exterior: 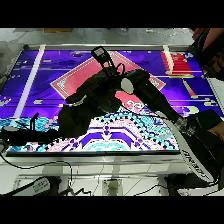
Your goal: Fold the clothes and pants, and hang the long-sleeved shirts on hangers.
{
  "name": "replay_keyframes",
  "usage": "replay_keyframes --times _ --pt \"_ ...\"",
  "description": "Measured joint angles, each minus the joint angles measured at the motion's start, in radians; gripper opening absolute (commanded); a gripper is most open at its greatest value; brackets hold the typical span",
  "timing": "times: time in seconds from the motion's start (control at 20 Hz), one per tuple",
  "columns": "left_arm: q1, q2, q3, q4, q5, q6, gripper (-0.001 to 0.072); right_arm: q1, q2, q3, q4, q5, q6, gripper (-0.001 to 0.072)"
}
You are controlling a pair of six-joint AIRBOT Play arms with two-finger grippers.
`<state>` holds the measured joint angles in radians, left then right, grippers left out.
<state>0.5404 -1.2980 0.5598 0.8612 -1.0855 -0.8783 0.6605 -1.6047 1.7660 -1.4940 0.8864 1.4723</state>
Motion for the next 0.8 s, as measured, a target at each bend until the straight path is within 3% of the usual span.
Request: replay_keyframes --times 0.4,0.8 --pt "0.003 -0.018 0.068 -0.265 0.064 0.094 0.0017 -0.082 0.021 0.001 -0.068 -0.004 0.005 0.0028" --pt "0.004 0.009 0.507 -0.503 0.093 0.104 0.0015 -0.483 0.15 0.032 -0.079 0.031 0.057 0.0028"
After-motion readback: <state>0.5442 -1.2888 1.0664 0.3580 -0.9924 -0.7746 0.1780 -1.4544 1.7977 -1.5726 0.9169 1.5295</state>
